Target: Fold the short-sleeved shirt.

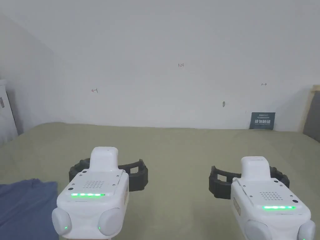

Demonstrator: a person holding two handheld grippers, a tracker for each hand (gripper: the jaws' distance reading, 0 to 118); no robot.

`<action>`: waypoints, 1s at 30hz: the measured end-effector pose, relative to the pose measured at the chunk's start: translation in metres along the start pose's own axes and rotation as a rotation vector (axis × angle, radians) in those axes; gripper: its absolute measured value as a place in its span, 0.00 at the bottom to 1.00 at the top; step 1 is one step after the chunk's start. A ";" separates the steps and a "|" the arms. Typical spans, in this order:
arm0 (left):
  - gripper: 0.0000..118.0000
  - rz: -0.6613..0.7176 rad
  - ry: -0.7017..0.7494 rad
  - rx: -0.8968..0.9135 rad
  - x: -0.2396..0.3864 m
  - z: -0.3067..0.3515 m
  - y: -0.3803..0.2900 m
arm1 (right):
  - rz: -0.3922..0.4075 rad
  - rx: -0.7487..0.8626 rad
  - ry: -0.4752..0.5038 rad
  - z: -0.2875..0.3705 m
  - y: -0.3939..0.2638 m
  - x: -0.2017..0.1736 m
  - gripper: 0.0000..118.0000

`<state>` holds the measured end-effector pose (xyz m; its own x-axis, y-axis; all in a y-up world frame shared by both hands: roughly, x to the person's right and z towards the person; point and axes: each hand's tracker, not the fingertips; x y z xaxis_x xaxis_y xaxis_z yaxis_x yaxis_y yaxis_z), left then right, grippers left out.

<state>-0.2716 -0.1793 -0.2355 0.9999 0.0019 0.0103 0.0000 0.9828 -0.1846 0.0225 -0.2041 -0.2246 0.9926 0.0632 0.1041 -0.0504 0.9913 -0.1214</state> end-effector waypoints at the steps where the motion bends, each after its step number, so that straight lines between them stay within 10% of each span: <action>1: 1.00 0.001 -0.002 -0.003 0.000 0.000 0.000 | 0.000 -0.002 0.002 0.000 0.000 0.000 1.00; 30: 1.00 0.008 -0.003 0.004 0.001 0.003 -0.002 | 0.019 0.020 -0.005 0.003 -0.001 -0.002 1.00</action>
<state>-0.2710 -0.1802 -0.2320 0.9999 0.0105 0.0117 -0.0082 0.9835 -0.1809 0.0205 -0.2050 -0.2218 0.9908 0.0825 0.1068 -0.0714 0.9920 -0.1037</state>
